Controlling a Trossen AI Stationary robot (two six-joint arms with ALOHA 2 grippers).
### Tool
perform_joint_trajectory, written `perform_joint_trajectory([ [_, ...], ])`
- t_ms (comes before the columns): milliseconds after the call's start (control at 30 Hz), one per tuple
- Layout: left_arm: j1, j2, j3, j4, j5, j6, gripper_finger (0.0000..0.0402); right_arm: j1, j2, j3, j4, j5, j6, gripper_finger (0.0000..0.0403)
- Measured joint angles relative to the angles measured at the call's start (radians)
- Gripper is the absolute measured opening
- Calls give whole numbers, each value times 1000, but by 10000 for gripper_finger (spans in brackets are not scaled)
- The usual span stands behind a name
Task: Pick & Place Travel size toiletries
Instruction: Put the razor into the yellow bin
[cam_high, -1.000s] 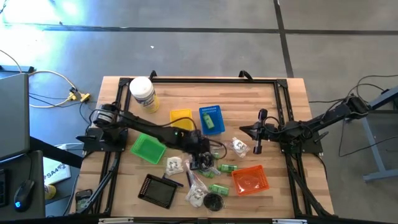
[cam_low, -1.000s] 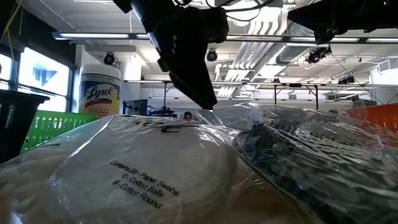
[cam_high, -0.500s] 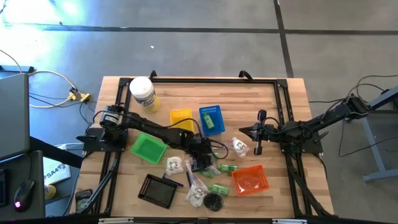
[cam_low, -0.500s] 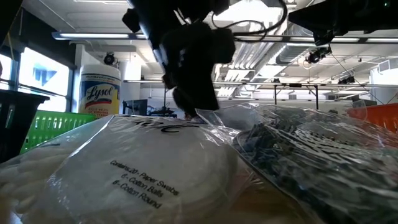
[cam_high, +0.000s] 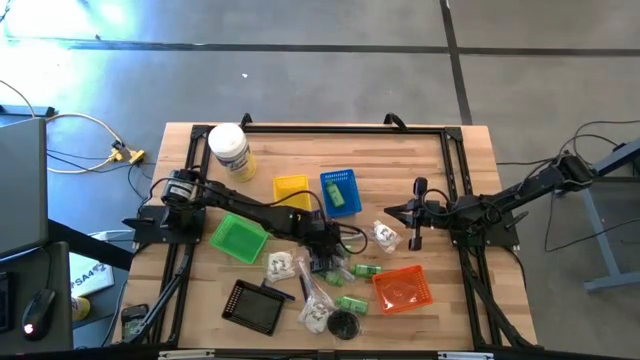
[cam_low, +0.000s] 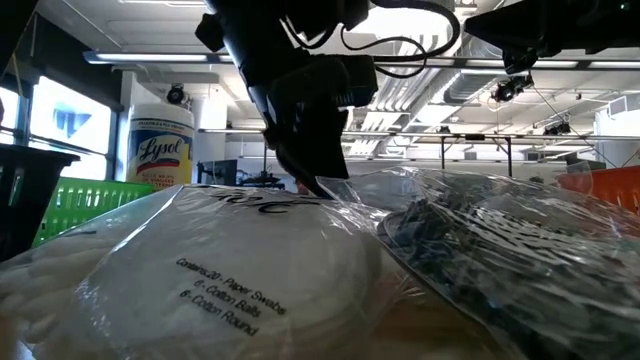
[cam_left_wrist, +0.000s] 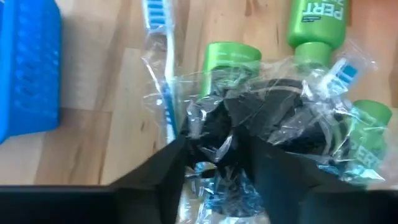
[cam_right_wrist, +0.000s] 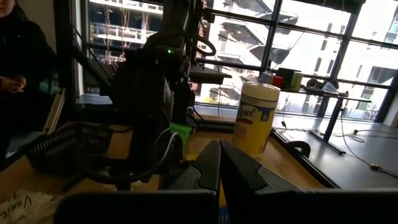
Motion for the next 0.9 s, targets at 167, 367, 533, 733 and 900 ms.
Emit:
perform_joint_trajectory([
  [167, 0, -1, 1, -7, 10, 28, 47, 0, 0, 0, -1, 0, 1, 3],
  [367, 0, -39, -1, -79, 62, 40, 11, 0, 0, 0, -1, 0, 1, 3],
  [533, -31, -106, 0, -214, 92, -2, 10, 0, 0, 0, -2, 0, 2, 3],
  [733, -103, -127, 0, -287, 98, -35, 1, 0, 0, 0, -5, 1, 1, 3],
  [900, -156, -110, -1, -301, 97, -11, 17, 0, 0, 0, -6, 1, 2, 3],
])
